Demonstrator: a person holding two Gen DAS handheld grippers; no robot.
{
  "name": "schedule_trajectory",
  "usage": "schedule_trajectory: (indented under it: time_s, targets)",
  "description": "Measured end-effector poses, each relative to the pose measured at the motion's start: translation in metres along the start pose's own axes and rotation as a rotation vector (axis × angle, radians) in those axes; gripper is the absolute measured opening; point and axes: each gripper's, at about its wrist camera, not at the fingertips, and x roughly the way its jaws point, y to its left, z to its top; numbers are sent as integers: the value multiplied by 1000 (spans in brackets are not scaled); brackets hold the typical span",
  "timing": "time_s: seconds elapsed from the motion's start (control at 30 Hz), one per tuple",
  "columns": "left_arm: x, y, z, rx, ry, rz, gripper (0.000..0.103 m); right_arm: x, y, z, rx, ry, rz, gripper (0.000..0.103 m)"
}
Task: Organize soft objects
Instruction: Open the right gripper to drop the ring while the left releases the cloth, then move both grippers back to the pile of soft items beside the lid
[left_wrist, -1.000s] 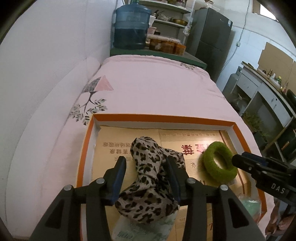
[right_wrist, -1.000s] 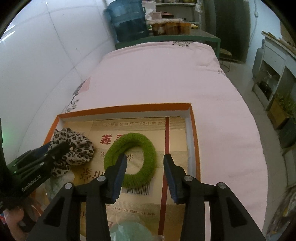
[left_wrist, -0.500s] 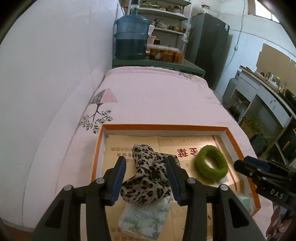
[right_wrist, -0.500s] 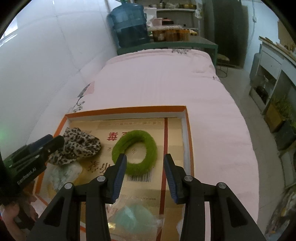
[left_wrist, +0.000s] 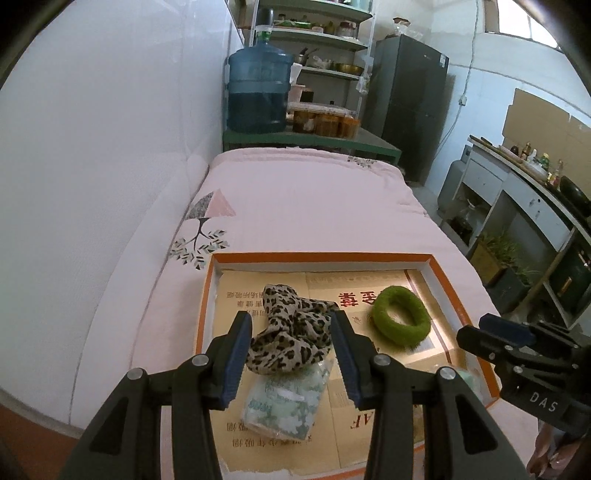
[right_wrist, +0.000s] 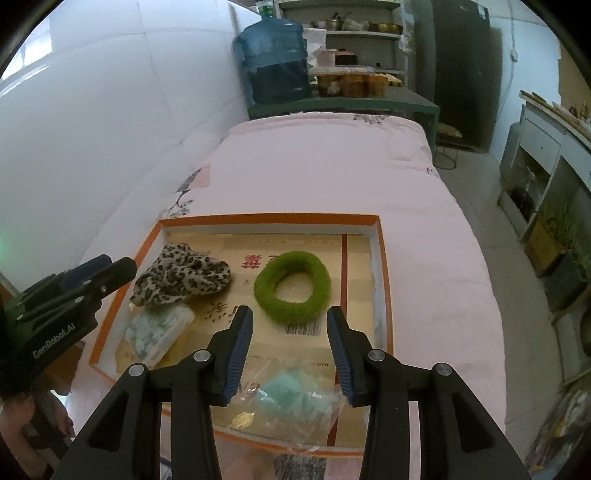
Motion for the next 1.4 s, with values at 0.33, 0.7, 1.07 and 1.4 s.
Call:
schedule_trajectory:
  time_s: [0.33, 0.7, 1.07, 1.4]
  targets:
    - [-32, -3, -9, 11, -42, 2, 44, -23, 13, -13, -18, -18, -1, 43]
    - [-63, -7, -23, 26, -76, 4, 44, -53, 26, -33, -30, -43, -2, 43]
    - [-97, -12, -47, 71, -126, 40, 44, -88, 34, -63, -53, -92, -86, 43]
    - [-125, -11, -72, 70, -144, 20, 44, -113, 37, -91, -57, -110, -79, 43]
